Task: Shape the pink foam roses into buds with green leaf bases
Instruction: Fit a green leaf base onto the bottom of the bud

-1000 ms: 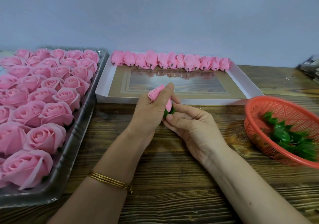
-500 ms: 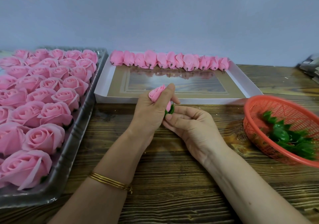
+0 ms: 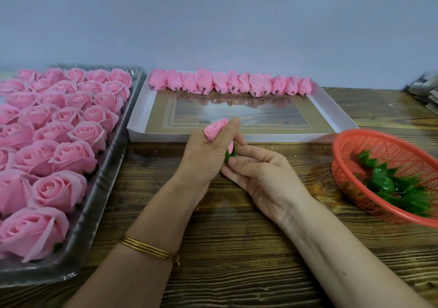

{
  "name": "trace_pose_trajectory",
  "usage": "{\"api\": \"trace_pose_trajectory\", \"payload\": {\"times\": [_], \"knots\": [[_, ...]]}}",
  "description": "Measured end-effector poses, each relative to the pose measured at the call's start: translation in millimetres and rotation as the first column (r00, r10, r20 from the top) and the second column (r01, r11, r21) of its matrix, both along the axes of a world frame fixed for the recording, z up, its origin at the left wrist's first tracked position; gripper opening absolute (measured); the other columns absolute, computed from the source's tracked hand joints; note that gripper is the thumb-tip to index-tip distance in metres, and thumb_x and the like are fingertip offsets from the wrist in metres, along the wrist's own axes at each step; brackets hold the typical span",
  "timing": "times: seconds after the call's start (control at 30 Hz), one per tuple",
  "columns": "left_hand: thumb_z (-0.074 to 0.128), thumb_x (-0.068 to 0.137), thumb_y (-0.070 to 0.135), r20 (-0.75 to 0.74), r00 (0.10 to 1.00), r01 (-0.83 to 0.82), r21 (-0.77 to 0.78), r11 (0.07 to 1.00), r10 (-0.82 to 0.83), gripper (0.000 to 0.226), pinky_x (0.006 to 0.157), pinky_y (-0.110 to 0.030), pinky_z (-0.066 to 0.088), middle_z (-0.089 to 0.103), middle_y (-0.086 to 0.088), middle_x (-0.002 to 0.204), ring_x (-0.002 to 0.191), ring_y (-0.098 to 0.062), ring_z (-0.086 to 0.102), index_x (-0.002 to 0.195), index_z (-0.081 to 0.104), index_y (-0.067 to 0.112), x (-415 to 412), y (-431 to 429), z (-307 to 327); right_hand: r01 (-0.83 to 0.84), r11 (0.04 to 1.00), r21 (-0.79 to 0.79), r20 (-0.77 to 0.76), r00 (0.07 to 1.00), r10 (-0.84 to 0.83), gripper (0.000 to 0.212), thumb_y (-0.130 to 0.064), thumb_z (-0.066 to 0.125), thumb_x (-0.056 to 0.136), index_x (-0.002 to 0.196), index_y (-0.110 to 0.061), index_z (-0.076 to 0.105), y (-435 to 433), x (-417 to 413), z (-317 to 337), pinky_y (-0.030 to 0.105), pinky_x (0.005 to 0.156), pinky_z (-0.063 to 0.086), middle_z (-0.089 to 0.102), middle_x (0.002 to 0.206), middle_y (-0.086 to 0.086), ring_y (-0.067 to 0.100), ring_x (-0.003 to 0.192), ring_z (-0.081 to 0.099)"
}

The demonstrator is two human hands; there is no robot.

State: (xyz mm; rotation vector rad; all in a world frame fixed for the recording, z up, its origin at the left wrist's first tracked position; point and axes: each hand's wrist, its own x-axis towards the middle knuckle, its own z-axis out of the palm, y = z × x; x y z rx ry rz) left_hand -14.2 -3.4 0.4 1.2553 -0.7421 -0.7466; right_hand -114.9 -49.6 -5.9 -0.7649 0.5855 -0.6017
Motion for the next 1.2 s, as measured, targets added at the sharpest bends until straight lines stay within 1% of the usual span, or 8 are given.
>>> {"api": "trace_pose_trajectory", "payload": {"times": [0.2, 0.3, 0.53, 0.67, 0.77, 1.0, 1.1, 1.2], "knots": [[0.056, 0.097, 0.031, -0.039, 0.999, -0.006, 0.023, 1.0, 0.007, 0.039, 0.056, -0.015, 0.042, 0.05, 0.007, 0.057, 0.059, -0.004, 0.048, 0.062, 0.062, 0.014, 1.4, -0.5, 0.7, -0.056, 0.998, -0.004, -0.02, 0.998, 0.056, 0.027, 0.006, 0.065, 0.069, 0.096, 0.007, 0.069, -1.1, -2.2, 0.9, 0.023, 0.07, 0.059, 0.074, 0.085, 0.016, 0.02, 0.076, 0.073], [0.055, 0.097, 0.032, -0.081, 0.997, 0.015, 0.025, 1.0, -0.013, 0.037, 0.058, -0.015, 0.045, 0.054, 0.006, 0.061, 0.062, -0.003, 0.051, 0.066, 0.062, 0.013, 2.1, 1.1, 2.0, -0.059, 0.998, 0.002, -0.01, 0.998, 0.059, 0.036, 0.001, 0.067, 0.065, 0.101, 0.006, 0.068, -0.8, -2.3, 0.8, 0.023, 0.07, 0.059, 0.074, 0.085, 0.016, 0.02, 0.075, 0.073], [0.055, 0.097, 0.03, -0.144, 0.989, 0.021, 0.038, 0.999, -0.015, 0.036, 0.058, -0.021, 0.045, 0.051, -0.001, 0.063, 0.061, -0.008, 0.051, 0.067, 0.061, 0.012, 1.0, 3.8, 5.5, -0.113, 0.993, 0.015, 0.002, 0.994, 0.113, 0.036, -0.002, 0.065, 0.07, 0.106, 0.004, 0.066, 1.3, -3.0, 2.4, 0.025, 0.065, 0.059, 0.074, 0.086, 0.019, 0.023, 0.077, 0.074], [0.056, 0.097, 0.032, -0.159, 0.987, 0.017, 0.054, 0.998, -0.008, 0.038, 0.06, -0.023, 0.046, 0.054, -0.001, 0.063, 0.06, -0.008, 0.054, 0.064, 0.062, 0.015, 0.9, 3.2, 4.9, -0.107, 0.994, 0.024, 0.029, 0.994, 0.106, 0.032, 0.003, 0.062, 0.075, 0.106, 0.004, 0.065, 1.4, -2.0, 2.2, 0.027, 0.069, 0.06, 0.074, 0.087, 0.019, 0.024, 0.078, 0.074], [0.055, 0.097, 0.033, -0.154, 0.988, 0.019, 0.044, 0.999, -0.012, 0.038, 0.068, -0.023, 0.047, 0.057, 0.002, 0.065, 0.067, -0.008, 0.055, 0.065, 0.063, 0.014, 1.4, 2.0, 3.5, -0.061, 0.998, 0.019, 0.035, 0.998, 0.061, 0.025, 0.011, 0.059, 0.08, 0.104, 0.008, 0.065, 1.4, -1.2, 1.9, 0.027, 0.07, 0.06, 0.074, 0.086, 0.018, 0.024, 0.076, 0.074], [0.055, 0.096, 0.036, -0.123, 0.992, 0.015, 0.055, 0.998, -0.009, 0.038, 0.07, -0.027, 0.044, 0.062, 0.008, 0.065, 0.072, -0.008, 0.056, 0.066, 0.069, 0.017, 1.4, -0.3, 0.1, 0.019, 0.999, -0.043, -0.019, 1.0, -0.02, 0.026, 0.018, 0.062, 0.076, 0.101, 0.012, 0.064, 1.8, -1.7, 2.6, 0.026, 0.068, 0.06, 0.072, 0.079, 0.018, 0.024, 0.071, 0.072], [0.056, 0.096, 0.037, -0.113, 0.994, 0.012, 0.058, 0.998, -0.005, 0.038, 0.075, -0.033, 0.047, 0.064, 0.006, 0.067, 0.077, -0.014, 0.058, 0.066, 0.072, 0.02, 0.8, -1.1, -0.7, 0.064, 0.996, -0.064, -0.036, 0.997, -0.066, 0.032, 0.02, 0.063, 0.074, 0.105, 0.015, 0.06, 2.8, -1.9, 2.3, 0.028, 0.071, 0.061, 0.07, 0.075, 0.018, 0.023, 0.068, 0.071], [0.054, 0.097, 0.038, -0.104, 0.995, 0.016, 0.06, 0.998, -0.01, 0.037, 0.083, -0.039, 0.049, 0.066, 0.005, 0.074, 0.085, -0.017, 0.059, 0.072, 0.074, 0.019, 0.9, -0.8, -0.9, 0.113, 0.98, -0.167, -0.087, 0.988, -0.129, 0.028, 0.02, 0.065, 0.074, 0.101, 0.014, 0.061, 4.4, -1.7, 2.3, 0.03, 0.075, 0.059, 0.069, 0.076, 0.016, 0.022, 0.069, 0.069]]}}
